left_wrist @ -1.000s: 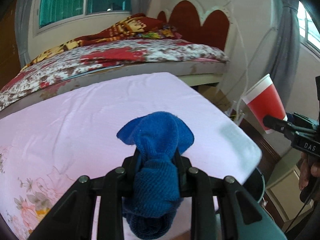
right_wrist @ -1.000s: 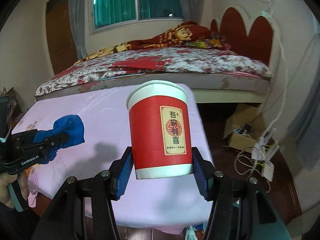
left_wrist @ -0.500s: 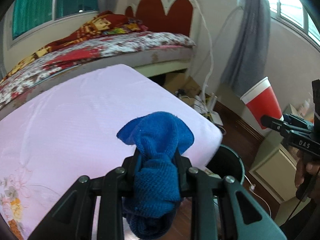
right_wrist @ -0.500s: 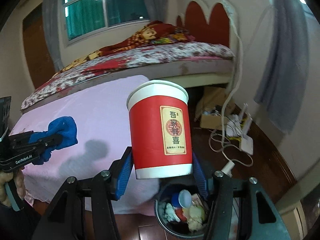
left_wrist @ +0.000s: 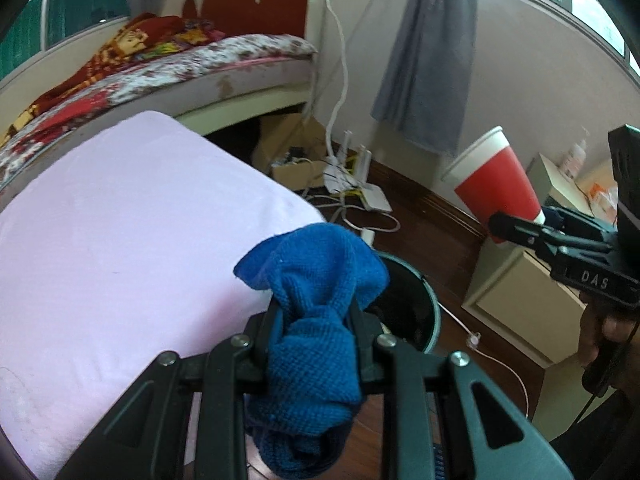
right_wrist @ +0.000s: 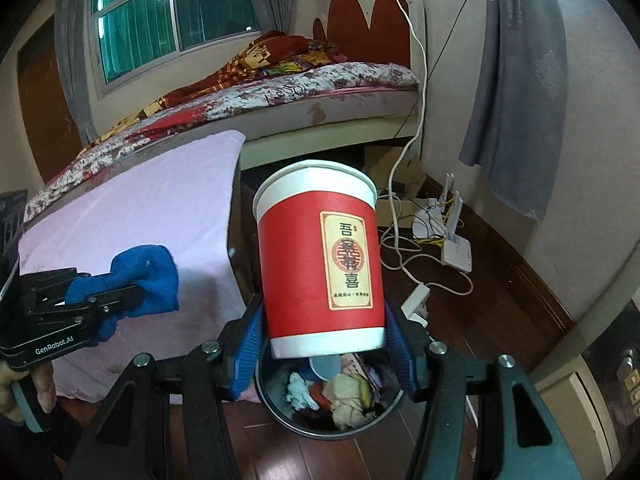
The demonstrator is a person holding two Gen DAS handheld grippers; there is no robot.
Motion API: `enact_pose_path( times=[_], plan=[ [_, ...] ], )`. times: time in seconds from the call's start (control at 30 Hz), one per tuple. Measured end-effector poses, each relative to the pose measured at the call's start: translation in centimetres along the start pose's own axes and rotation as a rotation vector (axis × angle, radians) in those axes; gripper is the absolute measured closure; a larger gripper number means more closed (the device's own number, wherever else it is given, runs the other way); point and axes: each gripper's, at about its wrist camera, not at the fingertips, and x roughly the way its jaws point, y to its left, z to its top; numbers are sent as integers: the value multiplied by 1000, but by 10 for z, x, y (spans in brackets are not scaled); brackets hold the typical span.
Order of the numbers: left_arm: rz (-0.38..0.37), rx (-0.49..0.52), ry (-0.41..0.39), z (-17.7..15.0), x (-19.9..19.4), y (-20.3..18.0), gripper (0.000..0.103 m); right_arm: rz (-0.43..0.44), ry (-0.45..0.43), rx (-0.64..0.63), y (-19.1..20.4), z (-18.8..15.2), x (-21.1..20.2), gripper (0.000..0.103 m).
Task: Collect trash
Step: 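Carry the blue sock and red-and-white cup over the black bin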
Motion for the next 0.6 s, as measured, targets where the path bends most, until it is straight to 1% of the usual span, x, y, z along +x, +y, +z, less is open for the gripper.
enact_pose_path(
  times=[0.23, 0.6],
  plan=[
    [-47, 18, 46, -5, 22, -22, 76, -5, 61, -17, -11, -24, 9, 44],
    [-88, 1, 118, -17, 57, -30, 76, -10, 165, -33, -28, -61, 39, 44]
  ],
)
